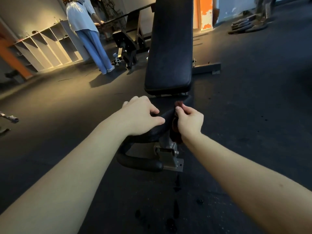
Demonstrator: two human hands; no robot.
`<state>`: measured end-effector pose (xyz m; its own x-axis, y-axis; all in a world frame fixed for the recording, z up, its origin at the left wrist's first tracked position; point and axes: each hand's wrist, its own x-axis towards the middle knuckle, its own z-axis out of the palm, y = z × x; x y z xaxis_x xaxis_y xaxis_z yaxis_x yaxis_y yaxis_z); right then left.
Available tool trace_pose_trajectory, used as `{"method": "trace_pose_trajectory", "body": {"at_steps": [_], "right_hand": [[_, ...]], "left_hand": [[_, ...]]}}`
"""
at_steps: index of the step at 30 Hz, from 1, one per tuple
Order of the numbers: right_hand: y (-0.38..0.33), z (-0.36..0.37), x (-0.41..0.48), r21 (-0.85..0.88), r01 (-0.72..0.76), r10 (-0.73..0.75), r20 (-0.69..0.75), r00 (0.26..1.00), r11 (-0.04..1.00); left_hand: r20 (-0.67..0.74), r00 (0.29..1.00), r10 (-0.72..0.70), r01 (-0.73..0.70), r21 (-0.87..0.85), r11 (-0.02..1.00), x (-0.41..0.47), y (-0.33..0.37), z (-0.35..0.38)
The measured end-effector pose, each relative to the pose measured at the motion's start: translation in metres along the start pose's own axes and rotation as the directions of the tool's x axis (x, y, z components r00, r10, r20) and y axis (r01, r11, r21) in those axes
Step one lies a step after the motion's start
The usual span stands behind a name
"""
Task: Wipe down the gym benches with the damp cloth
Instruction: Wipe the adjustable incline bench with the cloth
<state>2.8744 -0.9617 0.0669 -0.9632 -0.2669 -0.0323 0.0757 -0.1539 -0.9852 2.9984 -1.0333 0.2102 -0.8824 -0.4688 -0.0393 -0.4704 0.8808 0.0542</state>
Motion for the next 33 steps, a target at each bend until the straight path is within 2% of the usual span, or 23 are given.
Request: {"method": "trace_pose_trajectory", "body": {"at_steps": [3, 6, 10, 13, 16, 20, 22, 27, 30, 33], "right_hand": [[0.020, 0.003, 0.028, 0.014, -0.058, 0.058, -0.031, 0.998, 0.998], [0.008, -0.005, -0.004, -0.094, 0.031, -0.031, 0.008, 0.999, 0.995], [0.016, -0.018, -0.035, -0.085, 0.093, -0.085, 0.093, 0.992, 0.992], [0.021, -0.013, -0.017, -0.062, 0.134, -0.129, 0.070, 0.989, 0.989], [0.024, -0.003, 0.014, -0.048, 0.105, -0.105, -0.001, 0.994, 0.993], [0.036, 0.002, 0.061, -0.013, -0.039, 0.039, -0.064, 0.997, 0.999], [0.039, 0.002, 0.059, -0.010, -0.042, 0.041, -0.080, 0.996, 0.999], [0.042, -0.006, 0.008, -0.102, 0.121, -0.124, -0.022, 0.992, 0.987], [0.044, -0.008, 0.018, -0.078, 0.125, -0.127, -0.011, 0.992, 0.989], [0.050, 0.001, 0.056, -0.031, 0.091, -0.093, -0.066, 0.994, 0.995]], "left_hand": [[0.074, 0.995, -0.060, 0.061, -0.014, 0.998, 0.016, 0.007, -0.001], [0.109, 0.991, -0.083, 0.088, -0.039, 0.995, 0.026, 0.014, -0.005], [0.108, 0.992, -0.060, 0.072, -0.110, 0.991, 0.031, 0.013, -0.003], [0.099, 0.993, -0.063, 0.079, -0.162, 0.984, 0.032, 0.006, 0.002], [0.118, 0.991, -0.070, 0.091, -0.186, 0.978, 0.036, 0.007, 0.001], [0.146, 0.985, -0.093, 0.122, -0.202, 0.972, 0.042, 0.010, 0.000], [0.134, 0.986, -0.095, 0.120, -0.197, 0.973, 0.046, 0.013, 0.002], [0.117, 0.990, -0.081, 0.098, -0.147, 0.984, 0.063, 0.021, 0.009], [0.083, 0.993, -0.078, 0.088, -0.117, 0.989, 0.074, 0.024, 0.017], [0.080, 0.993, -0.089, 0.097, -0.105, 0.990, 0.081, 0.027, 0.020]]}}
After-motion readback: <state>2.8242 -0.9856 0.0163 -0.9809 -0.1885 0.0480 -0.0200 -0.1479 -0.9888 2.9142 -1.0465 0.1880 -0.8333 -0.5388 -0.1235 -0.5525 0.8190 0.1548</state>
